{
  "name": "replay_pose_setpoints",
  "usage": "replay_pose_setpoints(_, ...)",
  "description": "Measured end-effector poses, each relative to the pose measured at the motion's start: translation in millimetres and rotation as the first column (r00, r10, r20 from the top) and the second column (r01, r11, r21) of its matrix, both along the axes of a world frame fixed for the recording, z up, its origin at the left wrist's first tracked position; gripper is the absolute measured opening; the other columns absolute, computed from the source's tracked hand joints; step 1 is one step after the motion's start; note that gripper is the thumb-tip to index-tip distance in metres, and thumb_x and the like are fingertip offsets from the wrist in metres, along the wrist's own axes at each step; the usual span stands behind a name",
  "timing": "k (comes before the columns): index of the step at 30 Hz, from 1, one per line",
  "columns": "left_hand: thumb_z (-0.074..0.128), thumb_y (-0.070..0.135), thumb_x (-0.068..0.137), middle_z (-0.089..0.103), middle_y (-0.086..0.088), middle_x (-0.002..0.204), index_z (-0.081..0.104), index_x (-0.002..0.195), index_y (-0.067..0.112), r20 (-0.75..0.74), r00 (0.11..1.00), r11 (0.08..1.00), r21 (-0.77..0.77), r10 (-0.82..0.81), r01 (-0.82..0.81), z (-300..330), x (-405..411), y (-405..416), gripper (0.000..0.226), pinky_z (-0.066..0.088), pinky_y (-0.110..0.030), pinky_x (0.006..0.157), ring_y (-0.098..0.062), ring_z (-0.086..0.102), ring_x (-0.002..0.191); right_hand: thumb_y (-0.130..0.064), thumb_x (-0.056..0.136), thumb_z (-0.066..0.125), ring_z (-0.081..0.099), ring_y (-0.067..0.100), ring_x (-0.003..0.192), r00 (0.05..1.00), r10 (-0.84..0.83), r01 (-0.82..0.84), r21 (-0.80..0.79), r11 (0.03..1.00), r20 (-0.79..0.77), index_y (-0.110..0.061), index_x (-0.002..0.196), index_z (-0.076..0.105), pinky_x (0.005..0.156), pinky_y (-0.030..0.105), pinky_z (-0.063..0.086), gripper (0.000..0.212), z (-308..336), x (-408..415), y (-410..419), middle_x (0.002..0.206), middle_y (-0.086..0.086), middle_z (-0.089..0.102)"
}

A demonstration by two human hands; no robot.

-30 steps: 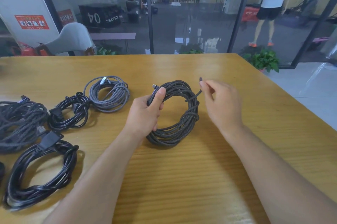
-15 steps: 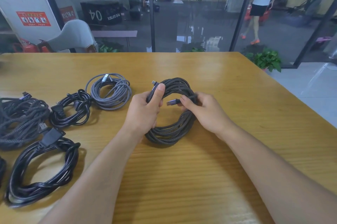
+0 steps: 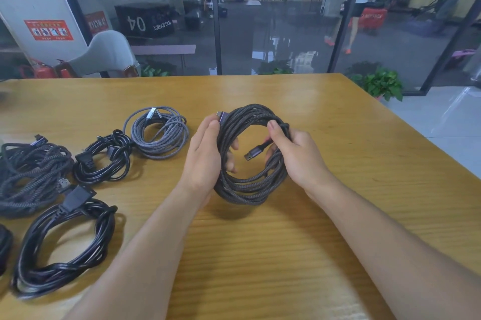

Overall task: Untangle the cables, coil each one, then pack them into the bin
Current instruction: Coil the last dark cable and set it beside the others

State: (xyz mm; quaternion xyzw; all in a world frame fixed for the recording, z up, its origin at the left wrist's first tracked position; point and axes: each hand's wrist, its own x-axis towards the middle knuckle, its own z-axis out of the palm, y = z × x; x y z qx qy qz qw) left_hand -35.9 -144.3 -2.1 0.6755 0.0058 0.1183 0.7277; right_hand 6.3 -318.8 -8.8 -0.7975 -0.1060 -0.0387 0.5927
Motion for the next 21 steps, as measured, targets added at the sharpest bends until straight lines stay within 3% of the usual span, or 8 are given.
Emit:
replay_pose_setpoints(3, 0.035, 0.024, 0.112, 0.066, -0.009, 0.085, 0.067, 0.114, 0.013, 0.008, 1.000, 1.000, 0.007, -0.003, 0.003, 1, 1, 3, 0.034, 0.055, -0.045, 0.074, -0.023, 0.056, 0.060, -0.052, 0.104, 0.051, 0.067, 0.012, 0.060, 0.996, -0.045, 0.047, -0.022, 0.999, 0.077, -0.010, 0.092, 0.069, 0.059, 0.018, 0.047, 0.048, 0, 1, -4, 0.067, 0.004, 0.073)
replay_pose_setpoints(8, 0.045, 0.026, 0.112, 0.070, -0.002, 0.089, 0.077, 0.100, 0.019, -0.024, 0.998, 0.998, 0.022, -0.050, 0.050, 0, 5, 15, 0.034, 0.052, -0.033, 0.084, -0.017, 0.064, 0.084, -0.053, 0.104, 0.050, 0.062, 0.006, 0.055, 0.990, -0.067, 0.071, -0.028, 0.997, 0.120, -0.010, 0.092, 0.070, 0.057, 0.015, 0.043, 0.048, 1, 3, -9, 0.066, 0.004, 0.072)
replay_pose_setpoints(10, 0.051, 0.024, 0.109, 0.073, 0.002, 0.097, 0.076, 0.108, 0.018, -0.026, 0.996, 0.996, 0.000, -0.084, 0.084, -1, 8, 20, 0.026, 0.051, -0.030, 0.082, -0.012, 0.064, 0.088, -0.050, 0.105, 0.050, 0.060, 0.004, 0.051, 0.992, -0.051, 0.053, -0.010, 0.999, 0.116, -0.008, 0.093, 0.070, 0.055, 0.015, 0.042, 0.047, 3, 3, -12, 0.065, 0.003, 0.071)
replay_pose_setpoints(12, 0.059, 0.021, 0.105, 0.077, 0.001, 0.102, 0.072, 0.119, 0.016, -0.044, 0.996, 0.993, -0.092, -0.076, 0.072, -1, 9, 24, 0.020, 0.055, -0.025, 0.076, -0.010, 0.068, 0.088, -0.047, 0.105, 0.049, 0.059, 0.007, 0.051, 0.995, -0.010, 0.009, 0.020, 1.000, 0.100, -0.006, 0.095, 0.070, 0.055, 0.018, 0.044, 0.047, 5, 2, -13, 0.064, 0.003, 0.069)
replay_pose_setpoints(15, 0.065, 0.012, 0.100, 0.076, -0.002, 0.088, 0.071, 0.112, 0.009, -0.090, 0.995, 0.996, -0.082, -0.043, 0.035, -4, 10, 26, 0.013, 0.053, -0.023, 0.064, -0.013, 0.067, 0.076, -0.048, 0.105, 0.046, 0.061, 0.015, 0.055, 0.995, 0.054, -0.061, 0.098, 0.993, 0.079, -0.004, 0.098, 0.068, 0.056, 0.024, 0.046, 0.050, 8, 2, -13, 0.064, 0.005, 0.067)
replay_pose_setpoints(18, 0.064, 0.001, 0.098, 0.075, -0.005, 0.091, 0.078, 0.105, 0.009, -0.118, 0.985, 0.991, 0.023, -0.125, 0.128, -9, 11, 27, 0.017, 0.053, -0.026, 0.068, -0.017, 0.067, 0.078, -0.052, 0.103, 0.046, 0.063, 0.018, 0.055, 0.994, 0.050, -0.063, 0.130, 0.989, 0.096, -0.004, 0.098, 0.068, 0.054, 0.025, 0.047, 0.053, 9, 1, -10, 0.063, 0.006, 0.067)
replay_pose_setpoints(21, 0.055, 0.007, 0.105, 0.073, -0.004, 0.090, 0.084, 0.091, 0.019, -0.124, 0.972, 0.980, -0.008, -0.197, 0.198, -6, 10, 23, 0.034, 0.053, -0.030, 0.075, -0.018, 0.064, 0.080, -0.047, 0.107, 0.047, 0.063, 0.014, 0.055, 0.994, -0.008, -0.002, 0.094, 0.996, 0.109, -0.006, 0.096, 0.069, 0.055, 0.024, 0.047, 0.048, 7, 2, -10, 0.063, 0.004, 0.069)
